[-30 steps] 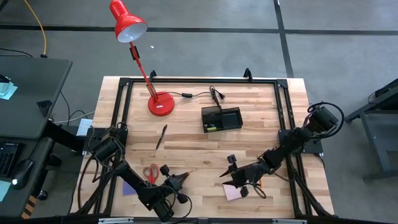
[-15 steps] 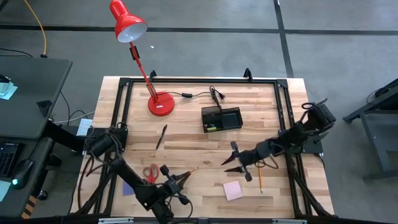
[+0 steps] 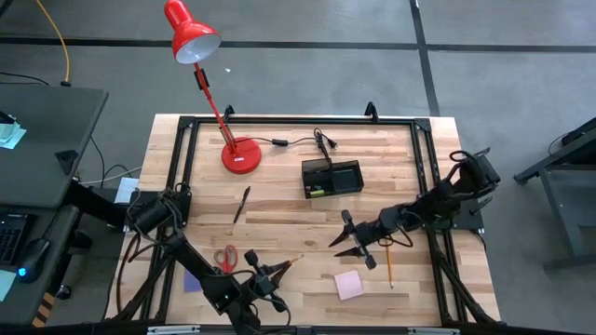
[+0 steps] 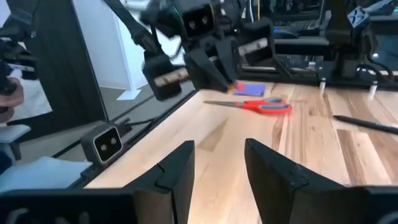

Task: Pick and place office supplies into organizer
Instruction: Put the left orange pencil into the desk organizer

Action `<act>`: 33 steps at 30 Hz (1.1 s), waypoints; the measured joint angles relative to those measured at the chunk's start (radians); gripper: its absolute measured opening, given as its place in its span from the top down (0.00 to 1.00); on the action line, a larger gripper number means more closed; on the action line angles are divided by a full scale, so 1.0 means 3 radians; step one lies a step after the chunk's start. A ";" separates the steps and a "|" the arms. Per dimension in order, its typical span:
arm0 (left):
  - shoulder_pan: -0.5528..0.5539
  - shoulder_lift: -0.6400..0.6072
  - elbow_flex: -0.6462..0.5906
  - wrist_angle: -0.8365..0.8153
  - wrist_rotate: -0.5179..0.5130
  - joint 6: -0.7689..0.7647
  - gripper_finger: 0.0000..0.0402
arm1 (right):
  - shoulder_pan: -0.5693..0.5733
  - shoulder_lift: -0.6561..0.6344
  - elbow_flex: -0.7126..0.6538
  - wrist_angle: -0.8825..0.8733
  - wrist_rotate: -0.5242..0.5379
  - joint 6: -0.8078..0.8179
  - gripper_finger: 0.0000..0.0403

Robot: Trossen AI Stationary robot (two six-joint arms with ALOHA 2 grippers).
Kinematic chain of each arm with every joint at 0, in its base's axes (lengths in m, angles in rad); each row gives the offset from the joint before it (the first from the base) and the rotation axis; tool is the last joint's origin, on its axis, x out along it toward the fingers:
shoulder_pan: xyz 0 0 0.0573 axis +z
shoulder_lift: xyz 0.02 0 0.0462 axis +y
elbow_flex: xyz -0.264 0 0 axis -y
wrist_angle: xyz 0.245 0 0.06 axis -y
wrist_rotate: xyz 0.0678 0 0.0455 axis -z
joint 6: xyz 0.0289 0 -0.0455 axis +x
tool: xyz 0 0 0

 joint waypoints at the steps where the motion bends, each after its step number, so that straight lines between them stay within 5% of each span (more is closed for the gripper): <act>1: 0.0002 0.0000 0.0000 0.0202 0.0020 0.0231 1.00 | 0.0010 0.0029 0.0001 0.0016 0.0003 0.0000 0.67; 6: 0.0098 0.0000 0.0000 0.0835 0.0199 0.1040 1.00 | 0.0018 0.0231 0.0001 0.0118 0.0010 0.0021 0.67; 22: 0.0260 0.0000 -0.0119 0.1325 0.0614 0.1387 1.00 | 0.0018 0.0602 0.0001 0.0602 -0.0117 0.0088 0.67; 33: 0.0288 0.0005 -0.0753 0.3232 0.0761 0.2257 1.00 | 0.0145 0.0602 0.0001 0.0706 -0.0115 -0.0085 0.67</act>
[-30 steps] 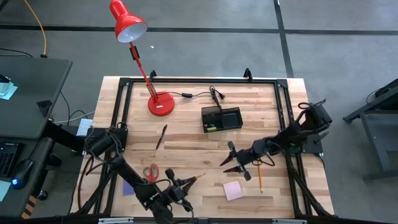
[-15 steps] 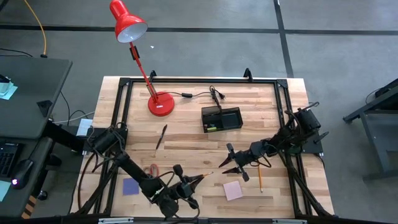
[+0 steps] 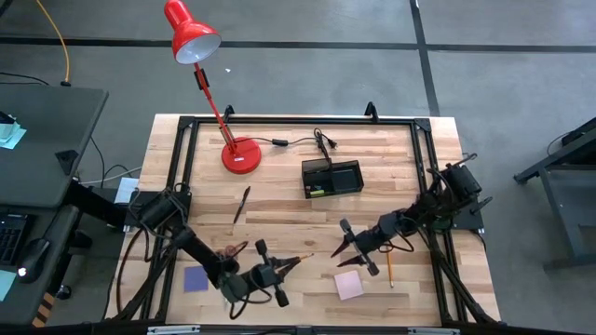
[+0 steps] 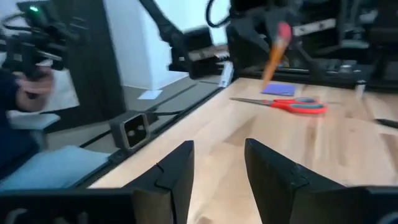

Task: Pick and place office supplies into organizer
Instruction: Put the left orange pencil into the desk organizer

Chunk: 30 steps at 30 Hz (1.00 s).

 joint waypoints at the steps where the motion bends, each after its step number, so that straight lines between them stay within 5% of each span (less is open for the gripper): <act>1: 0.0001 0.0000 0.0001 0.0087 0.0048 0.0090 1.00 | 0.0007 0.0000 0.0000 0.0002 0.0079 -0.0011 0.67; 19: 0.0118 0.0000 0.0003 0.0134 0.0708 0.0507 1.00 | -0.0013 -0.0004 0.0127 -0.0299 0.0231 0.0003 0.67; 25: 0.0127 -0.0001 0.0004 -0.0350 0.0712 -0.0022 0.95 | 0.0148 -0.0003 0.0058 -0.0678 0.0903 0.0300 0.67; 30: 0.0047 -0.0058 0.0003 -0.0685 0.0194 -0.0041 0.87 | 0.0287 -0.0003 0.0000 -0.0784 0.1557 0.0323 0.67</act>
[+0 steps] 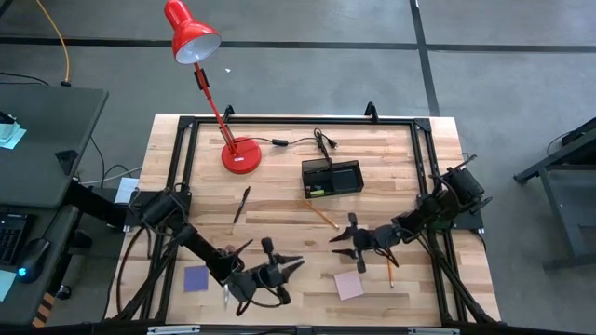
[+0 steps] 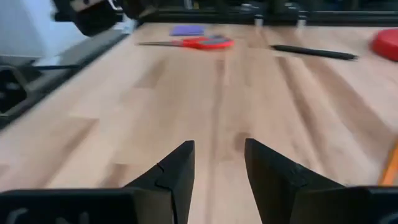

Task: Pick and place office supplies into organizer
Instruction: Put the left orange pencil into the desk organizer

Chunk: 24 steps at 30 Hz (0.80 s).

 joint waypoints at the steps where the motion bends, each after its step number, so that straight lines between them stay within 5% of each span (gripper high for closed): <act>1: -0.0055 -0.0033 0.0001 -0.0085 -0.0194 0.0002 0.86 | 0.0002 0.0000 -0.0019 0.0001 0.0028 0.0022 0.67; 7: -0.0499 -0.0089 0.0001 -0.0324 -0.1495 -0.0089 0.85 | 0.0000 0.0000 -0.0131 0.0007 0.0305 0.0123 0.67; 12: -0.0528 -0.0090 0.0001 -0.0327 -0.1248 -0.0230 0.87 | -0.0054 0.0000 -0.0137 -0.0038 0.0575 0.0171 0.67; 17: -0.0460 -0.0090 0.0001 -0.0341 -0.0599 -0.0351 0.88 | -0.0197 -0.0001 -0.0139 -0.0339 0.0800 0.0635 0.67; 24: -0.0445 -0.0090 0.0001 -0.0341 -0.0574 -0.0338 0.88 | -0.0251 0.0000 -0.0120 -0.0399 0.0870 0.1115 0.67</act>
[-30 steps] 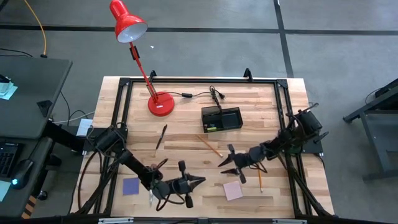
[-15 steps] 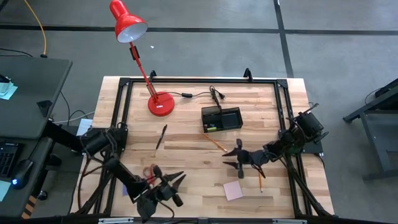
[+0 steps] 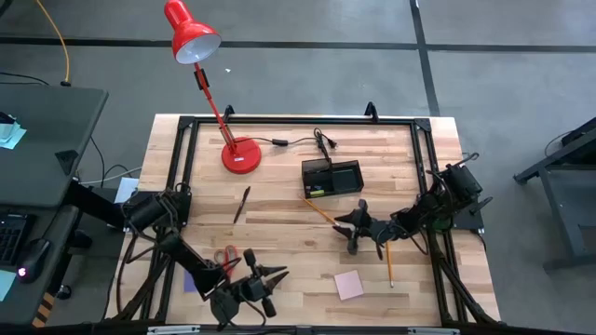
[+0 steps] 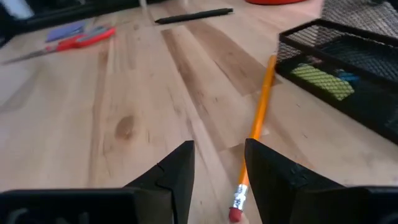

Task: Pick and place office supplies into organizer
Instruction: Put the left orange pencil into the desk organizer

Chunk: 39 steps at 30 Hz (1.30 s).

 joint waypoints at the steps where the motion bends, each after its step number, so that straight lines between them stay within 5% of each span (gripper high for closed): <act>1: -0.0002 0.0000 0.0000 0.0000 -0.0004 0.0023 0.88 | 0.0016 -0.0001 0.0018 -0.0031 0.0070 0.0048 0.67; 15: 0.0005 -0.0001 0.0000 0.0003 -0.0044 0.0251 0.88 | 0.0061 -0.0001 0.0889 -0.2048 0.0509 0.0250 0.67; 22: 0.0008 -0.0003 0.0000 0.0375 -0.0205 0.1012 0.89 | 0.0103 -0.0001 0.0997 -0.2196 0.0552 0.0161 0.67; 28: 0.0006 -0.0003 0.0000 0.0809 -0.0222 0.1611 0.88 | 0.0165 -0.0002 0.0996 -0.2597 0.0772 0.0692 0.67; 39: 0.0045 -0.0004 -0.0001 0.0830 -0.0140 0.1691 0.88 | 0.0248 -0.0003 0.0998 -0.2816 0.0940 0.0890 0.67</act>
